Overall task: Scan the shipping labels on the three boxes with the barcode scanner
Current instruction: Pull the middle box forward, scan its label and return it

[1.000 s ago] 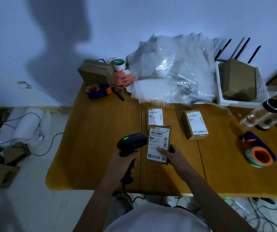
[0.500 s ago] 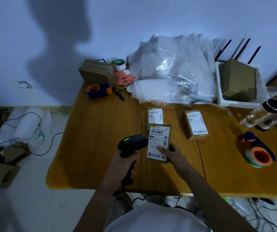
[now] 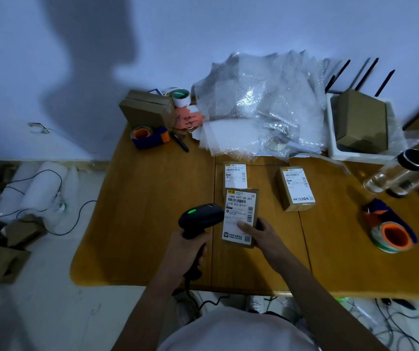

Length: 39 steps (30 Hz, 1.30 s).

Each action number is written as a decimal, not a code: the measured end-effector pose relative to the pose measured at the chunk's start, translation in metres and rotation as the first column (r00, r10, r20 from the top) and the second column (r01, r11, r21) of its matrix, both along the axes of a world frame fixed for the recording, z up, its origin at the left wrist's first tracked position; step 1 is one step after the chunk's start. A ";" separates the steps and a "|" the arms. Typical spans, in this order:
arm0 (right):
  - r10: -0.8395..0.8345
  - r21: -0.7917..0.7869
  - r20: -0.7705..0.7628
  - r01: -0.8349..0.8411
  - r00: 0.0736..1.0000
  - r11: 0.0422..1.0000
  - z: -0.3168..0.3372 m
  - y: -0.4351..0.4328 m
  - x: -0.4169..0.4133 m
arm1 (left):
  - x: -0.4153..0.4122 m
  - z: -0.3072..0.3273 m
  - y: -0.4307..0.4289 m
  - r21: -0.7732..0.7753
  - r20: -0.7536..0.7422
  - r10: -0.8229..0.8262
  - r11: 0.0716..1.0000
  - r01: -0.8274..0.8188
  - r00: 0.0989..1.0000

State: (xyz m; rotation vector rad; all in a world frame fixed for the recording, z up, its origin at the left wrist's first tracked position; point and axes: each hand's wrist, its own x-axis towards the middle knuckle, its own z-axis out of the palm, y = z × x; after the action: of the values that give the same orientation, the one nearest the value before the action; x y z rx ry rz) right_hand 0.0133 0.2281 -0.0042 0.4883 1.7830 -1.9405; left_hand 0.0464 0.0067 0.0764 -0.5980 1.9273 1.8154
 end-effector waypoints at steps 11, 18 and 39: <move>-0.052 -0.048 0.019 0.053 0.998 0.997 0.005 0.004 -0.003 | -0.004 -0.001 0.002 0.040 0.002 0.060 0.997 -0.060 0.998; -0.111 0.027 0.047 0.110 0.993 0.994 0.003 0.011 -0.011 | -0.009 0.003 0.004 0.042 -0.019 0.065 0.997 -0.064 0.998; -0.308 0.125 0.044 0.301 0.950 0.946 -0.020 0.056 -0.048 | -0.018 -0.008 0.010 0.039 0.025 0.077 0.996 -0.078 0.997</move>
State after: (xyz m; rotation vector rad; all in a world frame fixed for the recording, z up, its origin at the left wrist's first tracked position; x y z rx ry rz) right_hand -0.0345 0.2841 -0.0246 0.9034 1.8777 -1.9992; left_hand 0.0287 0.0167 0.0681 -0.6867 1.8718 1.8812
